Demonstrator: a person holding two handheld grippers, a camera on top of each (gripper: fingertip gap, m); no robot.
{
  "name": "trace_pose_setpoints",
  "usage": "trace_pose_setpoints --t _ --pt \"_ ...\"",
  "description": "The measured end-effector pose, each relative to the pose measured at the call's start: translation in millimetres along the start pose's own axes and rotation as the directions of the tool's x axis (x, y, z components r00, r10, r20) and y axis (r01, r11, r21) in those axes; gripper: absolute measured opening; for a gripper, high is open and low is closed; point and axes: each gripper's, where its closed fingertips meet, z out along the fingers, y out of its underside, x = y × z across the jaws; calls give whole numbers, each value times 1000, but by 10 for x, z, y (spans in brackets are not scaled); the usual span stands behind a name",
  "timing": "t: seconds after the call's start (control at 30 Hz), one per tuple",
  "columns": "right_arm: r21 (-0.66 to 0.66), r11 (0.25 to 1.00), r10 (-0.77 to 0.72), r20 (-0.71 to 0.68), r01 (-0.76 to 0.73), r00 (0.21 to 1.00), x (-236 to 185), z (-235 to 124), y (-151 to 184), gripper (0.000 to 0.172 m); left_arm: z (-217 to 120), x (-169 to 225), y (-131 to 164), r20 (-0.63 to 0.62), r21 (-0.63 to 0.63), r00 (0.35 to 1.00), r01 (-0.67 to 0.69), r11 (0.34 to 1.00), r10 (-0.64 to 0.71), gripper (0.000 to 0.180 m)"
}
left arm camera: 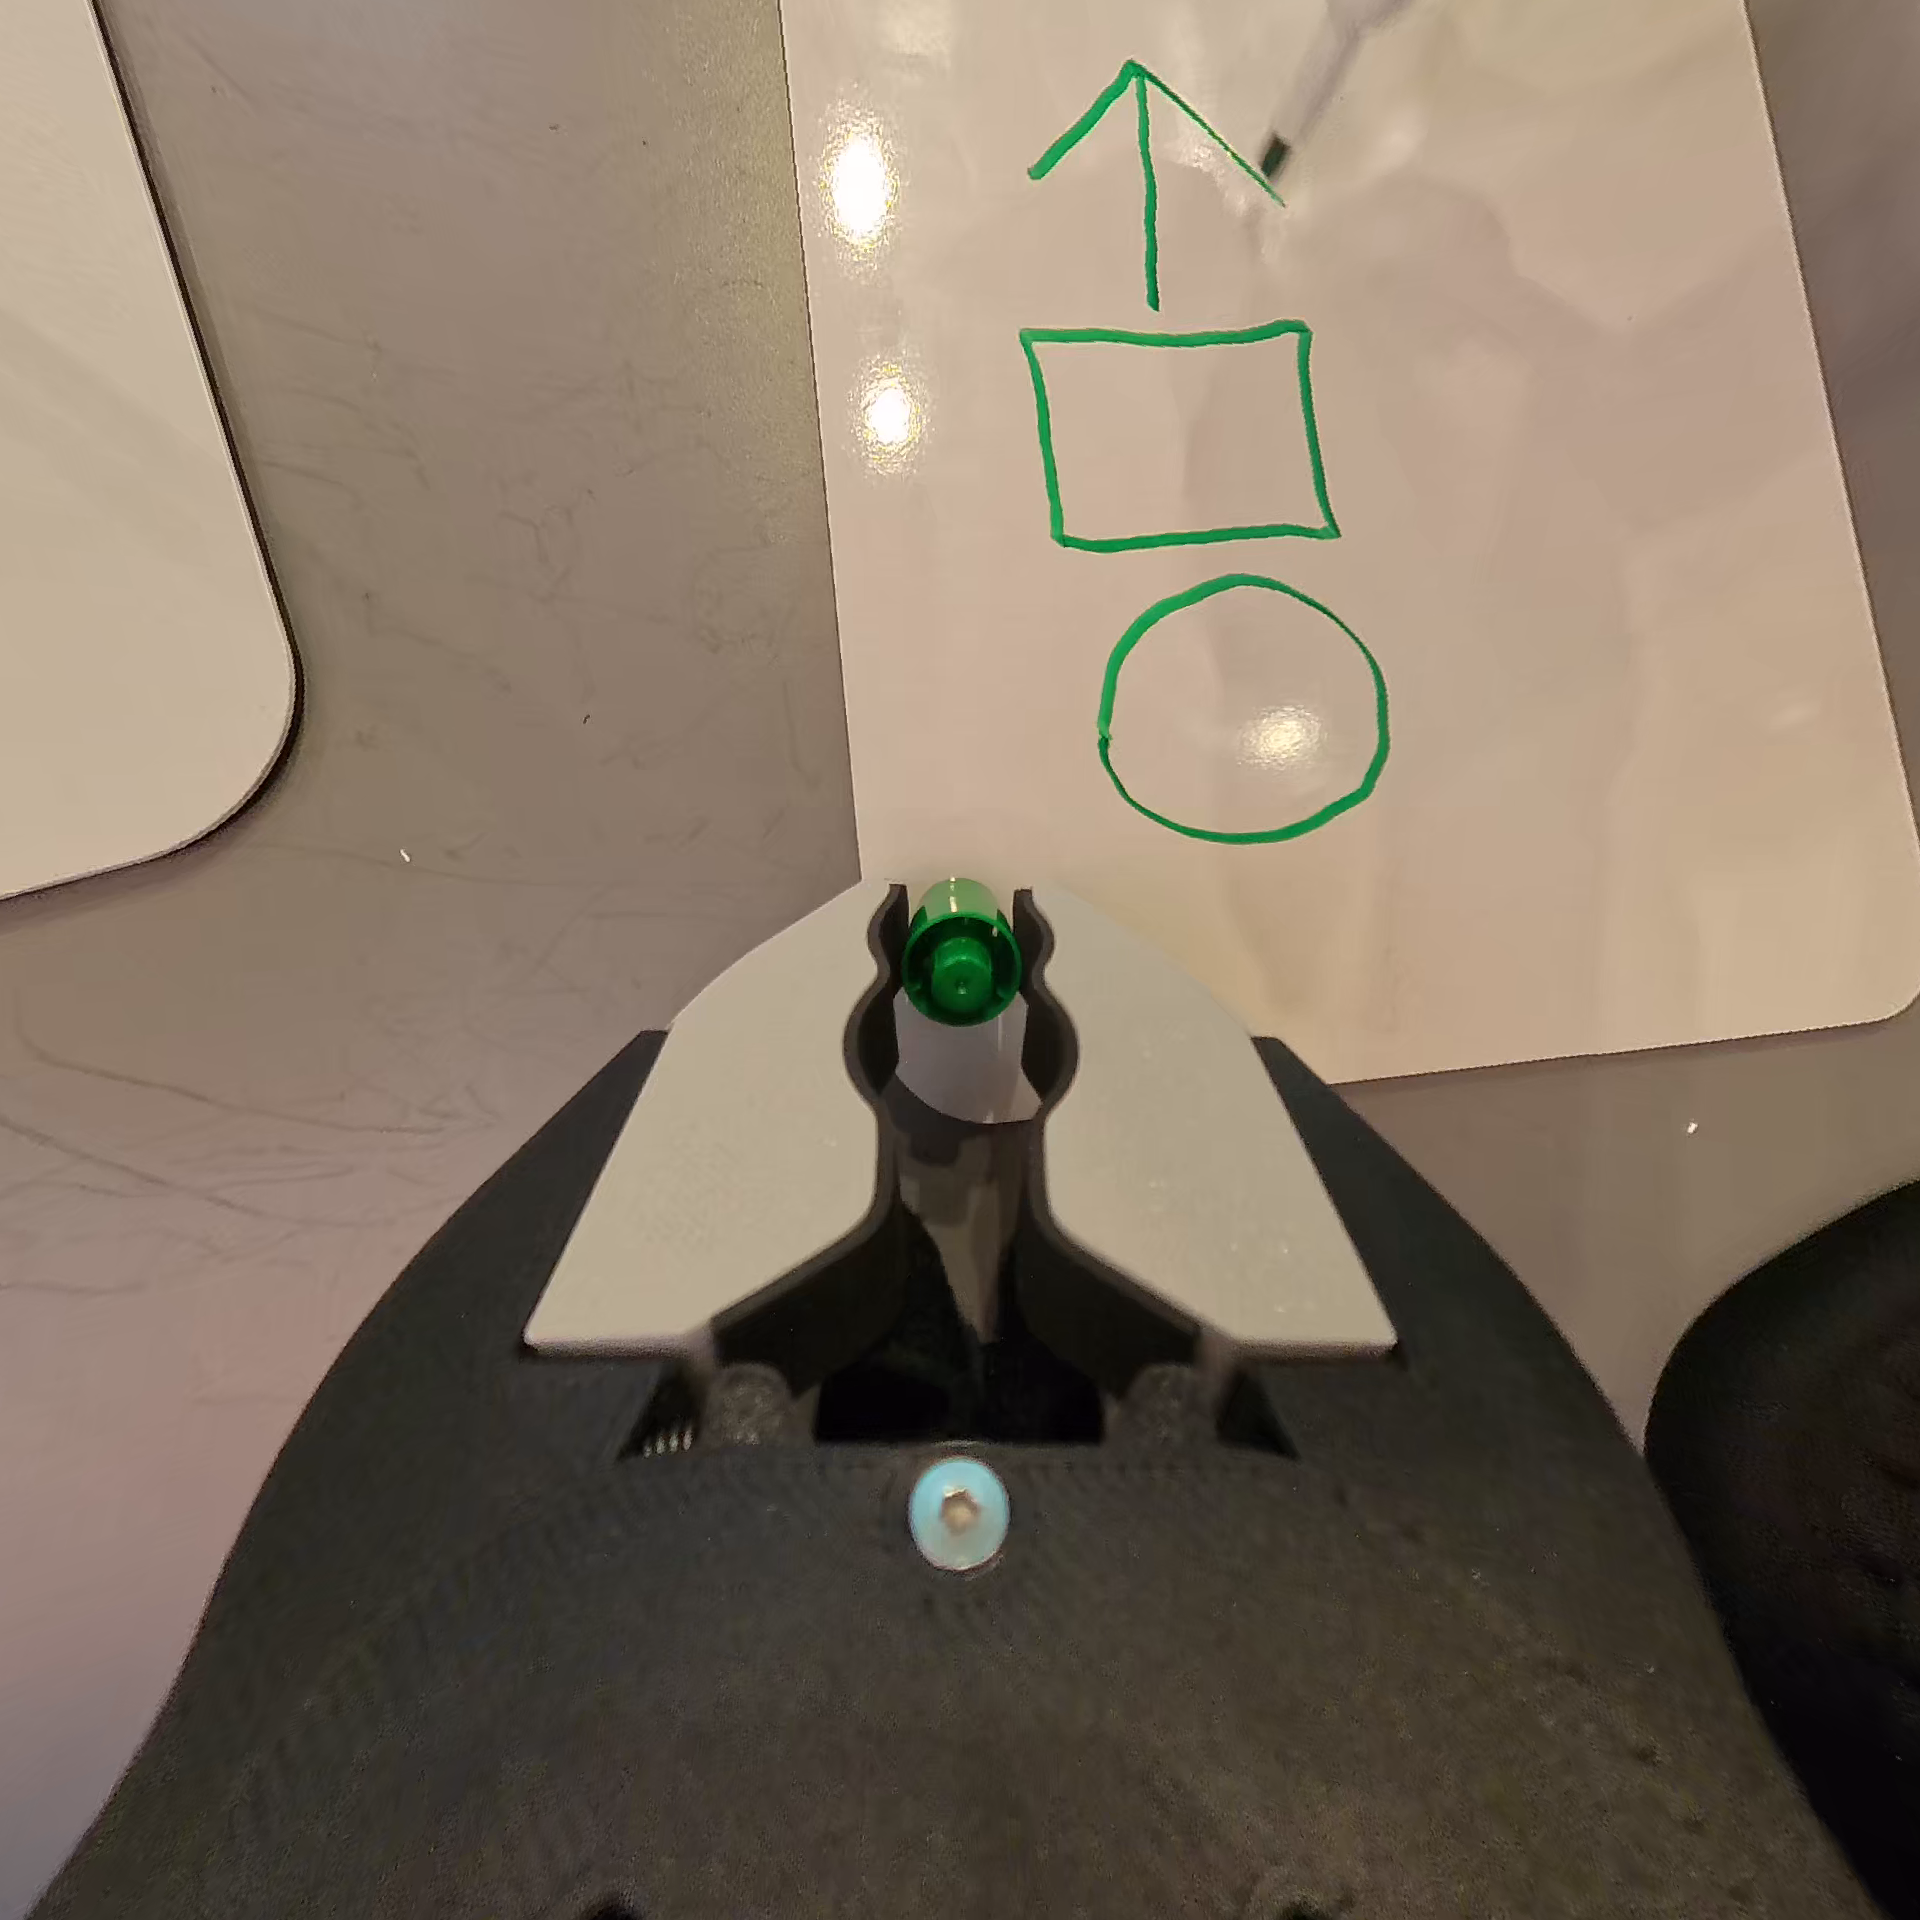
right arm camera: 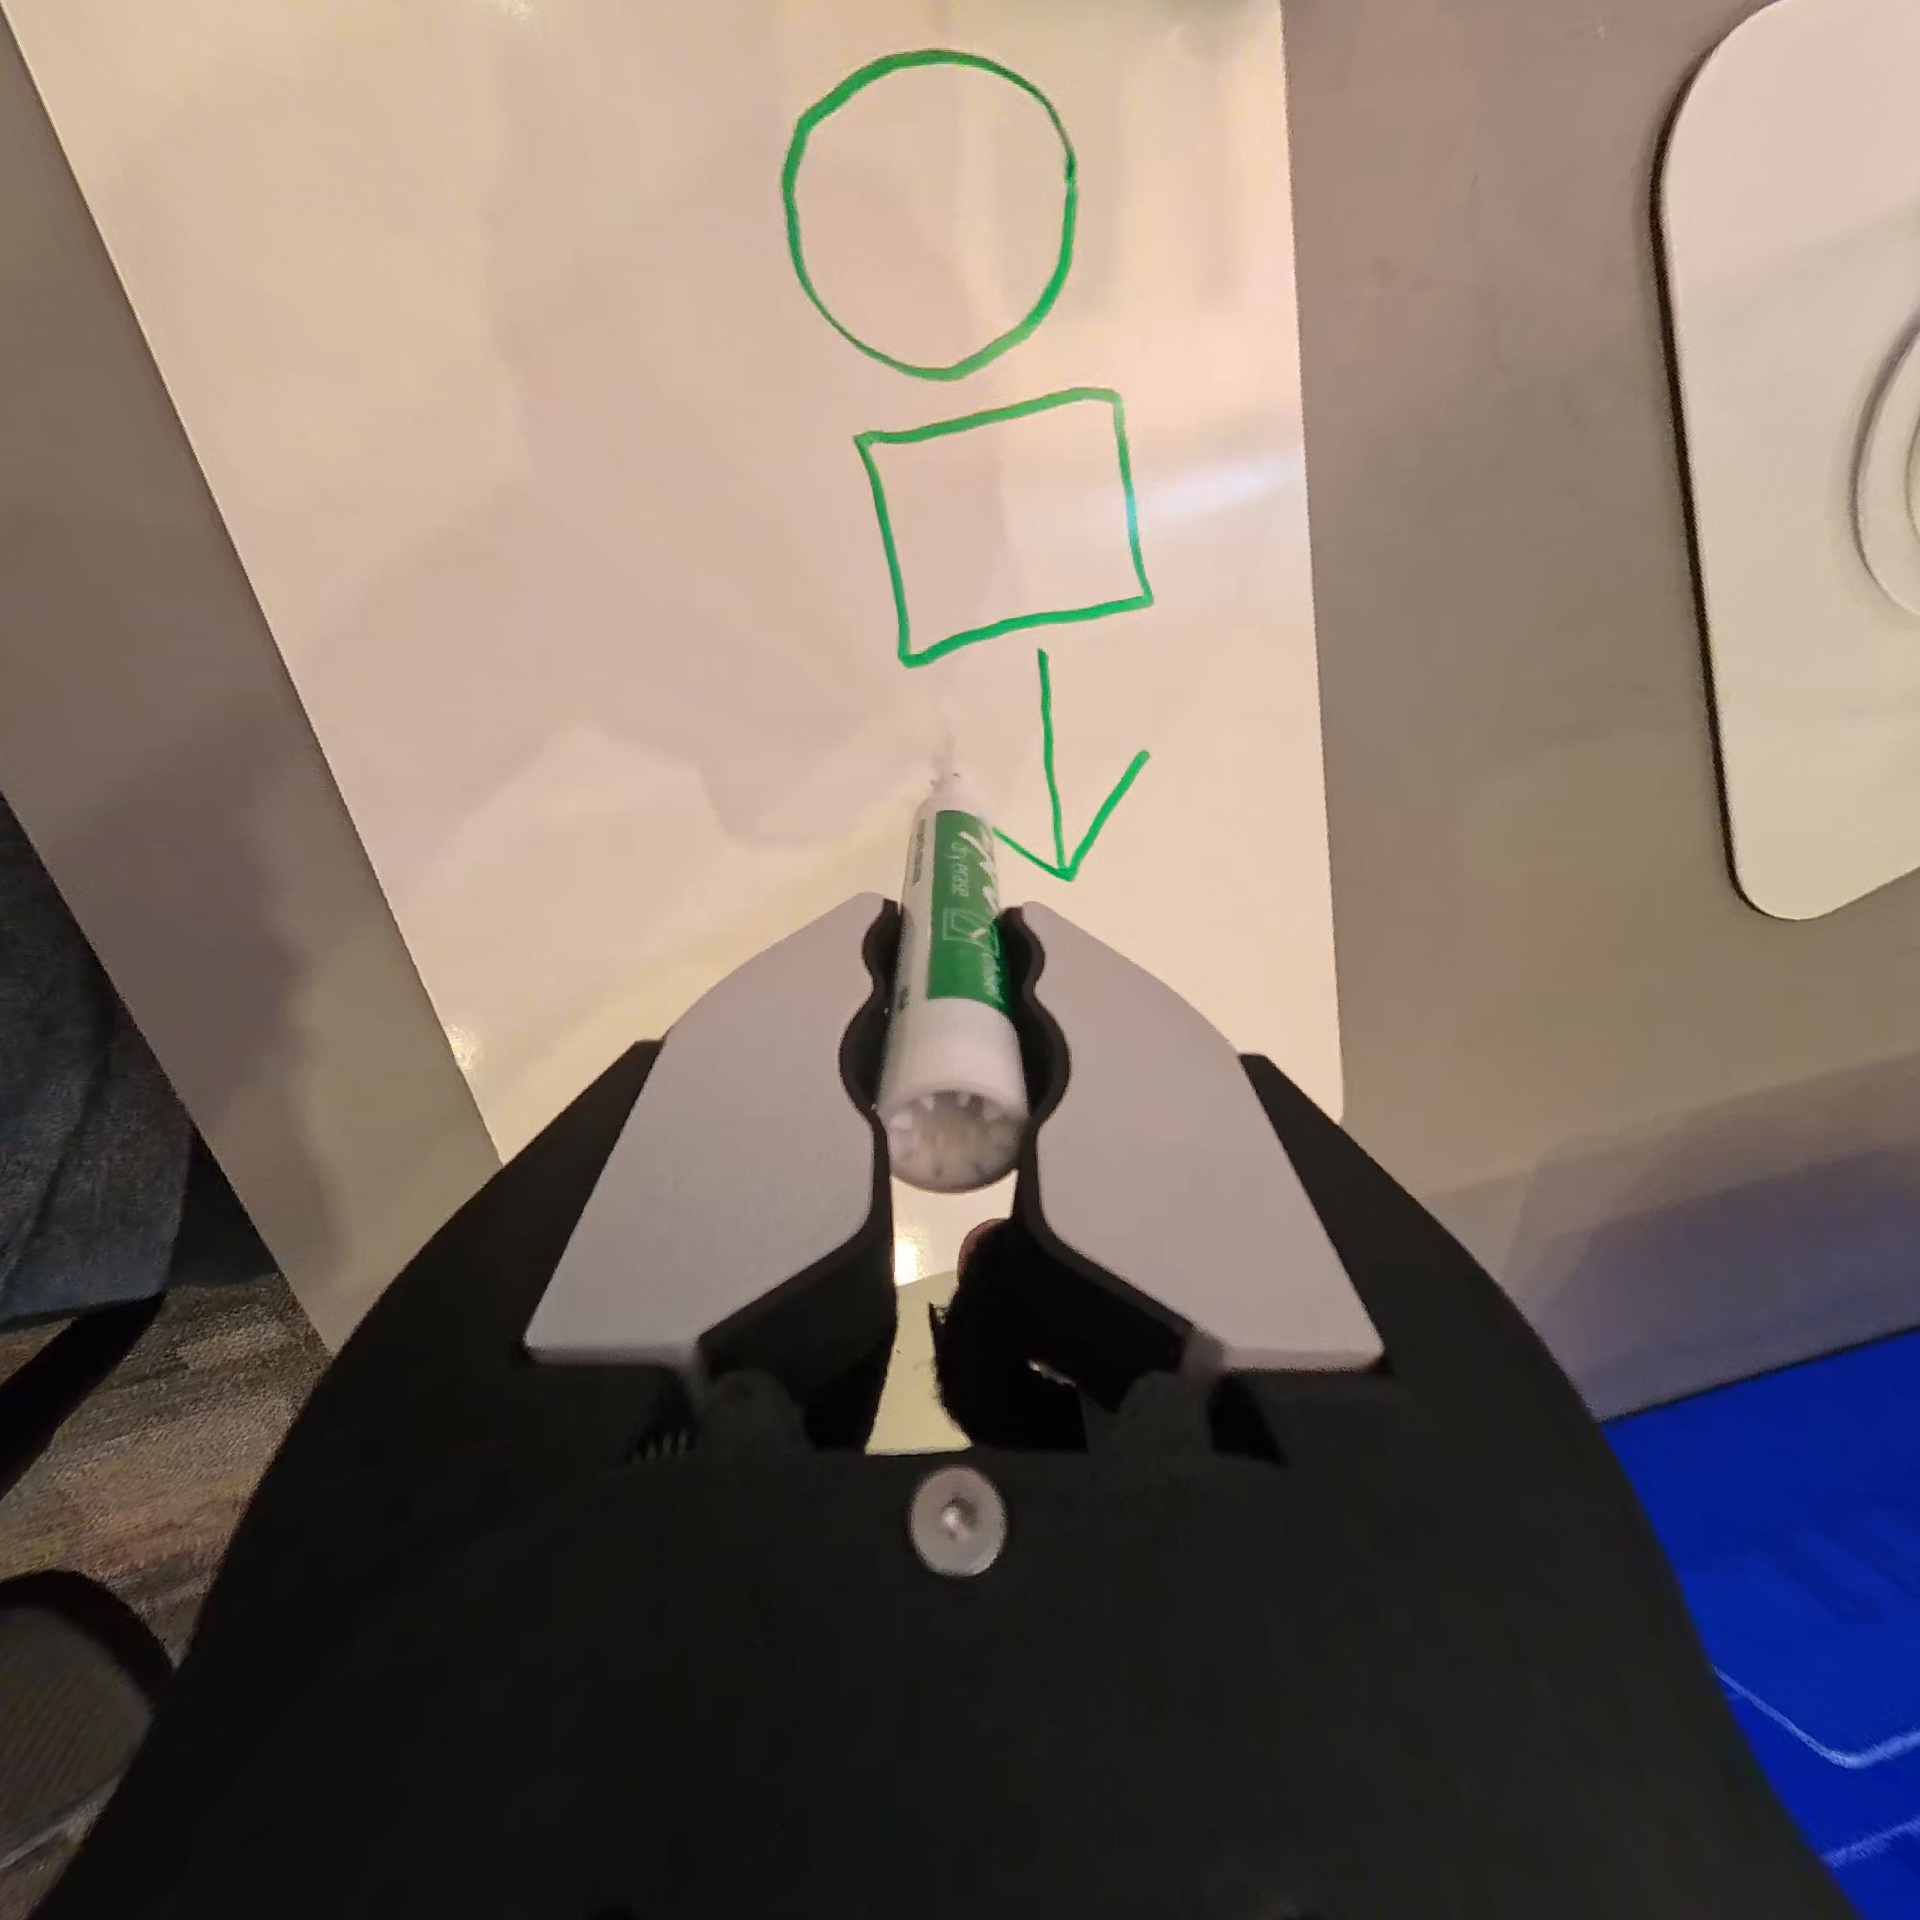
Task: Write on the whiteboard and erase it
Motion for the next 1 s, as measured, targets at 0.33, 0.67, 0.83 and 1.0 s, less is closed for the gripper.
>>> trace_pose_setpoints --t 0.33,0.67,0.83,1.0 --pt "-35 994 98 -114 -102 989 535 -105 356 20 0 -1 0 0 1 1000 1 1000 -1 20" --pt "-55 991 113 -128 -121 985 647 -13 472 20 -1 -1 -2 -5 7 1000 4 1000 -4 20" --pt "-53 993 96 -97 -101 991 504 -24 422 20 -1 -1 -2 -5 6 1000 4 1000 -4 20" --pt "-44 997 67 -56 -70 996 238 -43 325 20 1 -1 -2 -4 6 1000 4 1000 -4 20"
